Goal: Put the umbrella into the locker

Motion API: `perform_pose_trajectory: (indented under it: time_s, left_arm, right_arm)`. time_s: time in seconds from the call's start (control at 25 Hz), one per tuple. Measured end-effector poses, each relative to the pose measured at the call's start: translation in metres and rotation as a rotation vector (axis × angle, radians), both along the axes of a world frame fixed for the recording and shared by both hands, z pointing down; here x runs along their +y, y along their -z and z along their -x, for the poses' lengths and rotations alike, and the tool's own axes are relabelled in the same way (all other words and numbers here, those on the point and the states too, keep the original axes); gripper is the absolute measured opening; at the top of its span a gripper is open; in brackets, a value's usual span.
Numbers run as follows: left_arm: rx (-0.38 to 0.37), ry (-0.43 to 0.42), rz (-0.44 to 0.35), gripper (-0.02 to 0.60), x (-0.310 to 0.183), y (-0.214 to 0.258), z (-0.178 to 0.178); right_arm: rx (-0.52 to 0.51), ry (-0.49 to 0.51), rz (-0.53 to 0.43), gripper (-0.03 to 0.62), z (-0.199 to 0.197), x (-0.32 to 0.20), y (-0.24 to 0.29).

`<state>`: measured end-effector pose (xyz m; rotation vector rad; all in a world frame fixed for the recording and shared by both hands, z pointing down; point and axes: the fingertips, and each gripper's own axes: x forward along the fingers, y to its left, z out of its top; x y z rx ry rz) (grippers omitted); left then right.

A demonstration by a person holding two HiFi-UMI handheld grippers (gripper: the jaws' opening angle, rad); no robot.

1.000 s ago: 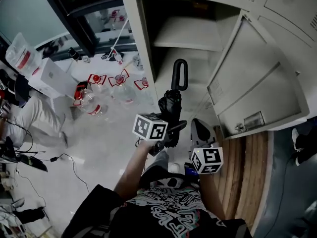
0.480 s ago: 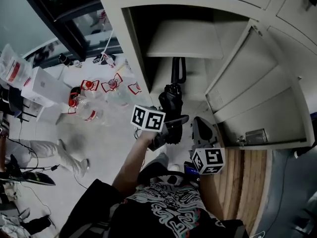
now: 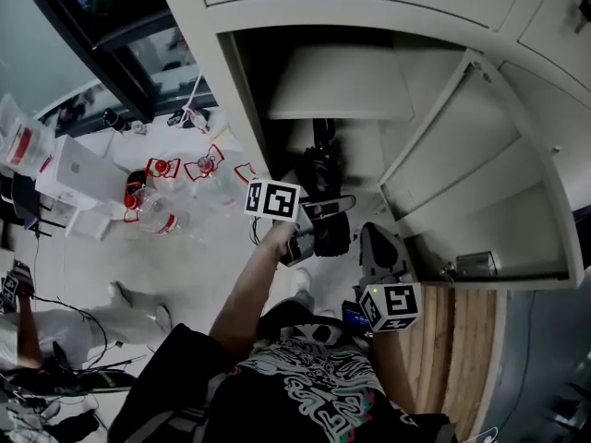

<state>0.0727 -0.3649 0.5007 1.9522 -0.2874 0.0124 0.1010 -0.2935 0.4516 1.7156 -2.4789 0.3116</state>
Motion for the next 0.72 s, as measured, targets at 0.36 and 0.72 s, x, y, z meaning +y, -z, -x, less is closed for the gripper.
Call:
perform_pose_trajectory:
  time_s: [0.36,0.72]
  left_arm:
    - [0.038,0.018,0.064,0.284,-0.022,-0.003,-0.013]
    - [-0.037,0.035,0.085,0.284,-0.028,-0.012,-0.019]
  right_arm:
    - [-0.019,0.031,0.002,0.002,0.007,0.008,-0.011]
    - [-0.038,0.076,-0.017,0.002,0.017,0.02,-0.008]
